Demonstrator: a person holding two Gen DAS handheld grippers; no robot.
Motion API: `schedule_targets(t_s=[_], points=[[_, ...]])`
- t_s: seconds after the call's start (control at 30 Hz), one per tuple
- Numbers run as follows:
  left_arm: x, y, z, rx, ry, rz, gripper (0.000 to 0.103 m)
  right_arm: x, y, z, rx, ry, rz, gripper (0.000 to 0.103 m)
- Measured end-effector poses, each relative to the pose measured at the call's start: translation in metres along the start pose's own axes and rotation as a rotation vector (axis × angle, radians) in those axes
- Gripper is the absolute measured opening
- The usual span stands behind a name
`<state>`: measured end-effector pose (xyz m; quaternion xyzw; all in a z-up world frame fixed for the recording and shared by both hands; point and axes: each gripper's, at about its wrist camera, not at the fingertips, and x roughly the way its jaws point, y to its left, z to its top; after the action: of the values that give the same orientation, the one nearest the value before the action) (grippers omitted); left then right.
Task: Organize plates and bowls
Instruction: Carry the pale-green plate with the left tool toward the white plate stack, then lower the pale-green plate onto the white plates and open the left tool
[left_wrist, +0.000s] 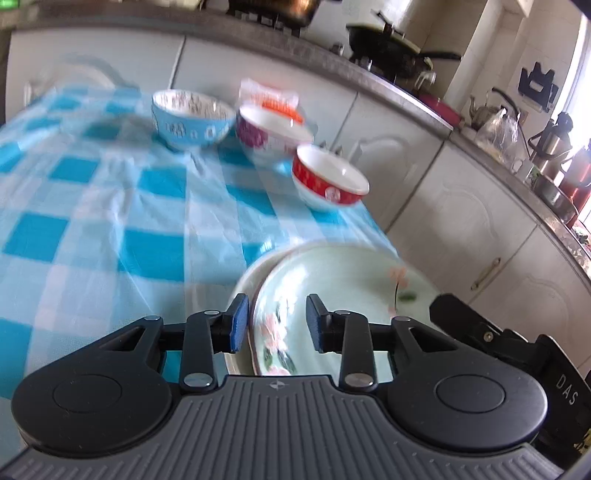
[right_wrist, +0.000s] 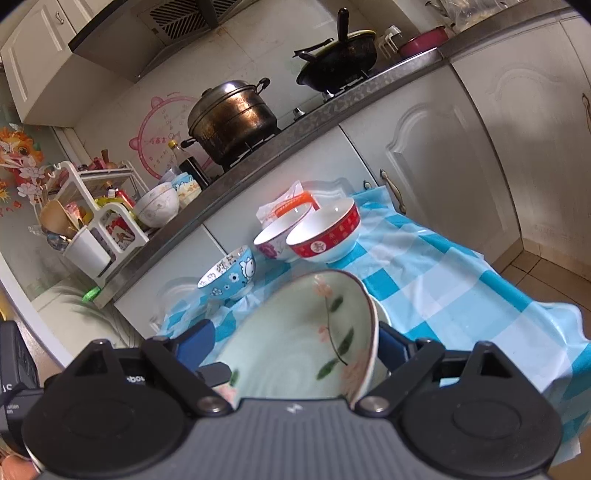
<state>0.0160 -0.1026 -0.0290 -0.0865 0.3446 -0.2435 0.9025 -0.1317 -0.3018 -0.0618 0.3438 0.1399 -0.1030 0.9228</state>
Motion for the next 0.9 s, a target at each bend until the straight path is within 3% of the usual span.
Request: schedule_targets(t_s=[0.1, 0.3, 0.4, 0.5, 0.7, 0.9], points=[[-0.006, -0.001, 0.004, 0.019, -0.041, 0.023, 0.050, 0.000, 0.001, 0.000, -0.015, -0.007, -0.005, 0.092], [-0.008, 0.009, 0.008, -0.006, -0.052, 0.048, 0.052, 0.000, 0.000, 0.000, -0.015, -0.022, -0.005, 0.093], [-0.009, 0.014, 0.010, -0.023, -0.051, 0.053, 0.054, -0.003, -0.002, 0.002, -0.020, -0.052, -0.020, 0.100], [-0.009, 0.018, 0.011, -0.029, -0.054, 0.058, 0.057, -0.010, -0.005, 0.004, -0.027, -0.094, -0.027, 0.101], [-0.010, 0.020, 0.013, -0.027, -0.051, 0.082, 0.069, -0.010, -0.013, 0.006, -0.012, -0.114, -0.069, 0.101], [-0.011, 0.022, 0.011, -0.025, -0.039, 0.094, 0.091, -0.008, -0.019, 0.006, 0.005, -0.106, -0.091, 0.102]])
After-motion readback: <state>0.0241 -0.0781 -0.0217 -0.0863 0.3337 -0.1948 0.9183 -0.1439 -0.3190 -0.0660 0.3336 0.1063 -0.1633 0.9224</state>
